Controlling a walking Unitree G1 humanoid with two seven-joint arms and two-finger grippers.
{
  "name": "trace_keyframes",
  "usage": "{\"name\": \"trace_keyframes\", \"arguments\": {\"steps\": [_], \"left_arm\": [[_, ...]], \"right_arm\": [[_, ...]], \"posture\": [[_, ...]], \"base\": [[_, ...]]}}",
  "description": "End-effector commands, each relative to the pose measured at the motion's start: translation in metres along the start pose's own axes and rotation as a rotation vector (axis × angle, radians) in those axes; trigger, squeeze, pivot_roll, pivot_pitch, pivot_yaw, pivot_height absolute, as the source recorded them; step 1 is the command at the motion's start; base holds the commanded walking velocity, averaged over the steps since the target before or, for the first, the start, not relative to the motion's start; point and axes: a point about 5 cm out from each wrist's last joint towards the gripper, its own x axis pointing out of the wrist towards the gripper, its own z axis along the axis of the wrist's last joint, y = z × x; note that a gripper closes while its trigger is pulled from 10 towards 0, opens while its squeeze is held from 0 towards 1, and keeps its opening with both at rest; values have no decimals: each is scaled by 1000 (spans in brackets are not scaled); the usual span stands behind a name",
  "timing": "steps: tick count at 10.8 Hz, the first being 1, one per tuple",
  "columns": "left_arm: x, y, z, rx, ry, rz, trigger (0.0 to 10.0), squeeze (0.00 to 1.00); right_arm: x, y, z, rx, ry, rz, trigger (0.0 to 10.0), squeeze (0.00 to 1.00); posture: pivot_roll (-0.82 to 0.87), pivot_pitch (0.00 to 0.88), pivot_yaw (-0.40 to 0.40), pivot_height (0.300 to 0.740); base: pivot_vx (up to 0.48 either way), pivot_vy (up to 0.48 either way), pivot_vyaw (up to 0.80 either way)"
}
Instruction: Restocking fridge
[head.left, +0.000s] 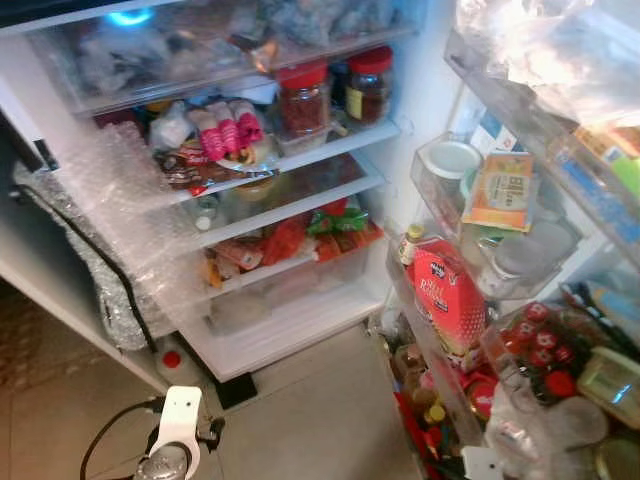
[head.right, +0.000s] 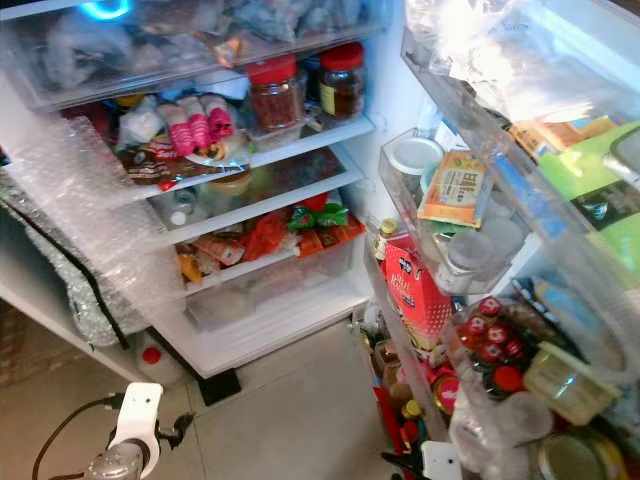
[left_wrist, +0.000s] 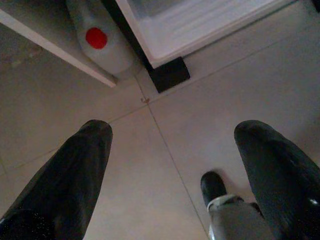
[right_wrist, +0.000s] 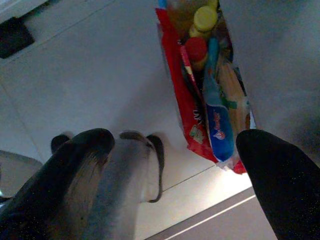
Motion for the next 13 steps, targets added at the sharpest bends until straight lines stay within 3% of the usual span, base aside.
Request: {"name": "trace_keyframes", "arguments": {"steps": [1, 13], "left_arm": [[-4, 1, -16, 0, 61, 10, 10000, 0], [-3, 1, -14, 8, 69, 37, 10000, 0]], "right_arm": [[-2, -4, -8, 24, 20, -17, 10000, 0], [-2, -4, -6, 36, 15, -21, 10000, 0]], "posture": [[-228, 95, 17, 740], [-229, 106, 20, 740]], "base": [[0, 259, 0], [0, 380, 0]]}}
